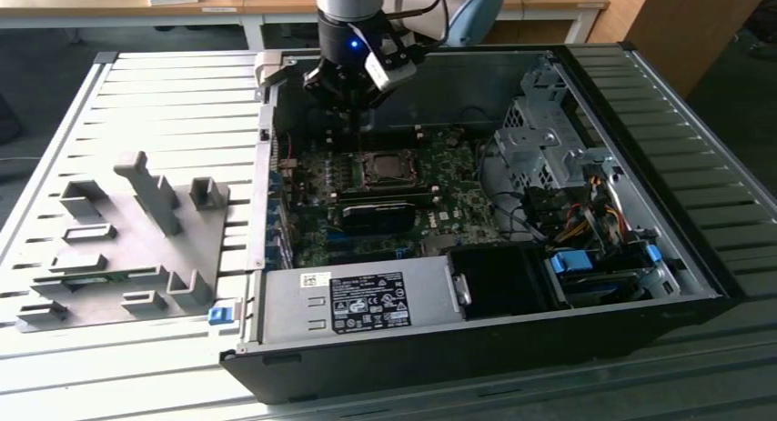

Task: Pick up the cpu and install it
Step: 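Install the first cpu locking lever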

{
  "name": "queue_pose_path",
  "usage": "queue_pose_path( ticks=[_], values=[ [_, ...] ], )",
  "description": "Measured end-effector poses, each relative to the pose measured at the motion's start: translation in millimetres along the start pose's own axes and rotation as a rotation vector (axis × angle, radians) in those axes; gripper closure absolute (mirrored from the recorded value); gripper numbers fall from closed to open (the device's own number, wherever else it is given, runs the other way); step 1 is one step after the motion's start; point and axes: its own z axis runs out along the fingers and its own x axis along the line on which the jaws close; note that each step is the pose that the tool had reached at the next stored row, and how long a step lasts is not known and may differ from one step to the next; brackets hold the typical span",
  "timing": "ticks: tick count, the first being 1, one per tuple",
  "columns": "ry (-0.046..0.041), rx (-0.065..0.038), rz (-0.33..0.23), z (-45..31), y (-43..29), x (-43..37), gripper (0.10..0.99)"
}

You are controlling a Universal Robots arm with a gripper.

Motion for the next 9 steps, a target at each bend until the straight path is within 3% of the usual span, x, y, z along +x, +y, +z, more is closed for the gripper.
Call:
queue_pose_path(
  ticks=[9],
  values=[
    [0.0,0.0,0.0,1.1,-0.2,-13.0,0.98]
  ],
)
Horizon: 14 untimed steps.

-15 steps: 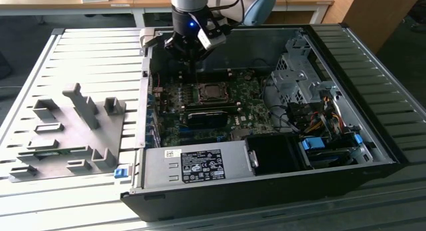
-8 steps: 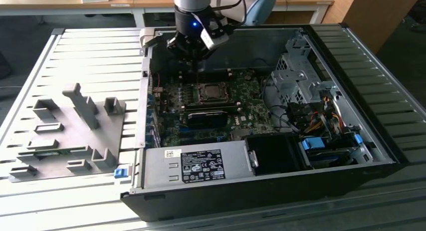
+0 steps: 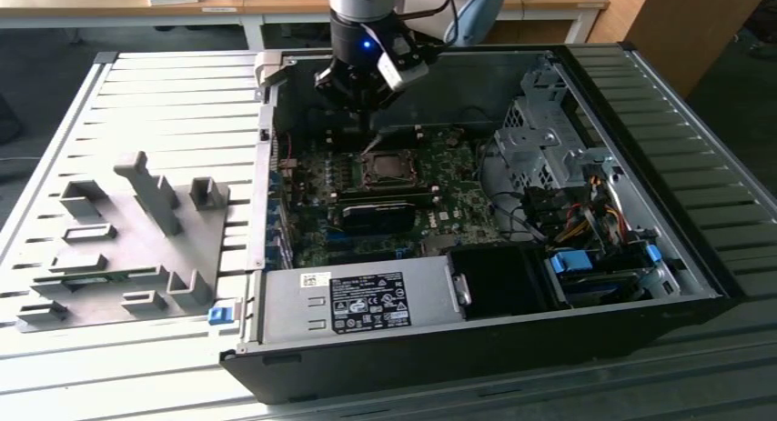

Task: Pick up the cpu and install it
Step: 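Install the first cpu locking lever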

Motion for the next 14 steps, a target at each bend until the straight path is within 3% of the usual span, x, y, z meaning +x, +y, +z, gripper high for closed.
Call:
queue_pose_path(
  ticks=[4,5,8,9,12,14],
  values=[
    [-0.0002,-0.002,0.0,1.4,-0.2,-5.2,0.98],
    [0.0001,-0.008,0.0,1.7,-0.3,-5.6,0.98],
    [-0.0008,-0.044,0.001,3.2,-0.9,-6.4,0.98],
    [-0.0009,-0.05,0.001,3.8,-1.1,-6.9,0.98],
    [-0.0008,-0.051,0.004,5.5,-1.2,-8.2,0.98],
    [-0.001,-0.06,0.007,7.4,-1.2,-8.3,0.98]
  ],
)
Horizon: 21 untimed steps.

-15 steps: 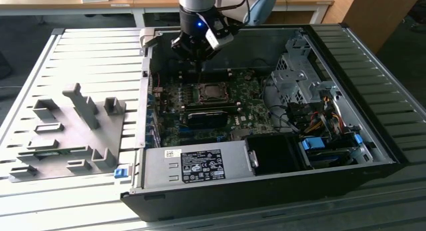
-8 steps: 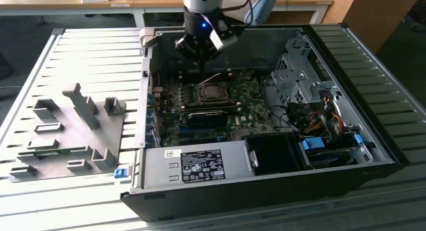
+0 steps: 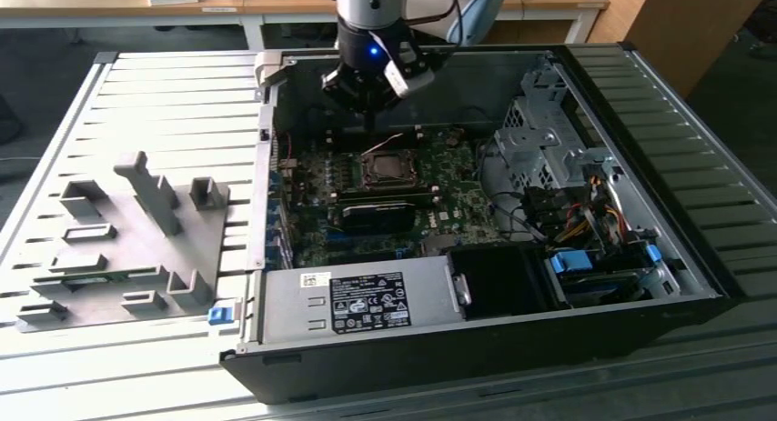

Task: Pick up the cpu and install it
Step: 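Install the first cpu locking lever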

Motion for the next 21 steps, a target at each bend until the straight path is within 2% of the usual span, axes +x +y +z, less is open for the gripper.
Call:
queue_pose_path(
  ticks=[2,7,13,15,19,21],
  values=[
    [-0.0001,-0.012,0.0,1.7,-0.1,0.0,0.98],
    [-0.002,-0.012,-0.011,6.4,-0.4,-0.7,0.98],
    [-0.002,-0.012,-0.011,10.2,-0.7,-10.6,0.98],
    [-0.002,-0.009,-0.011,11.2,-0.8,-12.3,0.98],
    [-0.0014,0.007,-0.018,15.0,-0.8,-14.4,0.98],
    [-0.0013,0.007,-0.018,16.9,-0.3,-16.0,0.98]
  ],
)
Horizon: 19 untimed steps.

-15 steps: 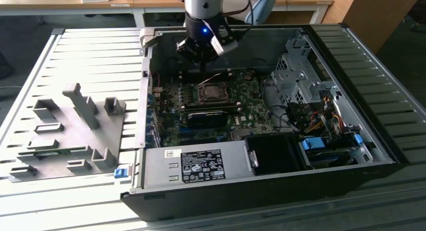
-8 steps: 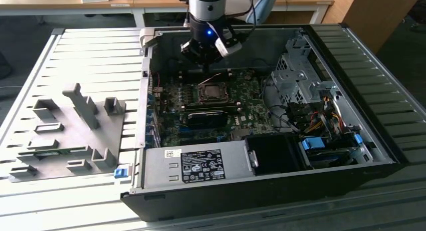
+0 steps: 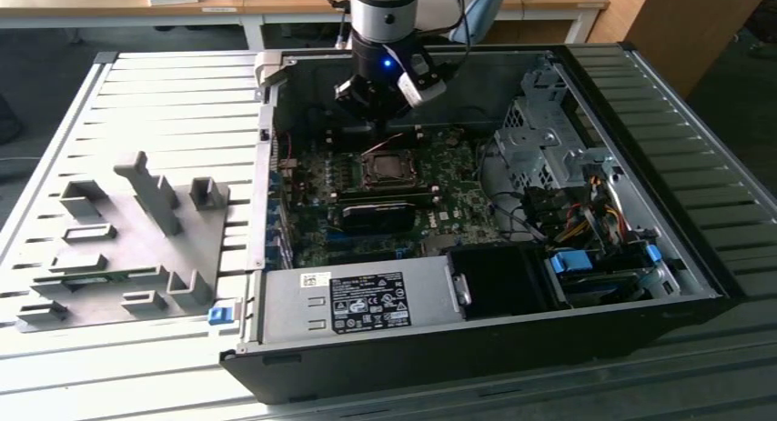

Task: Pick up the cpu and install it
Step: 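Install the first cpu locking lever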

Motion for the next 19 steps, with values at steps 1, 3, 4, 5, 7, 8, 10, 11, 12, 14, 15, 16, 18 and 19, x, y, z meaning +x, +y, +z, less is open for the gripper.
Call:
queue_pose_path(
  ticks=[1,3,4,5,7,8,10,11,12,14,15,16,18,19],
  values=[
    [-0.0001,-0.004,0.0,0.7,0.1,-0.2,0.98],
    [-0.0005,-0.017,0.0,2.3,0.1,-0.6,0.98],
    [-0.0008,-0.019,0.0,2.9,0.1,-1.2,0.98],
    [-0.0007,-0.019,0.0,3.3,0.1,-1.8,0.98],
    [-0.0006,-0.019,0.0,4.1,0.0,-3.0,0.98],
    [-0.0006,-0.019,0.0,4.5,0.0,-3.6,0.98],
    [-0.0006,-0.019,0.0,5.5,0.0,-5.0,0.98],
    [-0.0006,-0.019,0.0,6.2,0.1,-5.7,0.98],
    [-0.0006,-0.019,0.0,6.8,0.2,-6.3,0.98],
    [-0.0006,-0.019,0.0,8.0,0.3,-7.8,0.98],
    [-0.0005,-0.019,0.0,8.4,0.4,-8.5,0.98],
    [-0.0006,-0.019,0.0,8.8,0.6,-9.2,0.98],
    [-0.0006,-0.019,0.0,9.6,0.8,-10.3,0.98],
    [-0.0006,-0.019,0.0,10.1,0.8,-10.8,0.98]
  ],
)
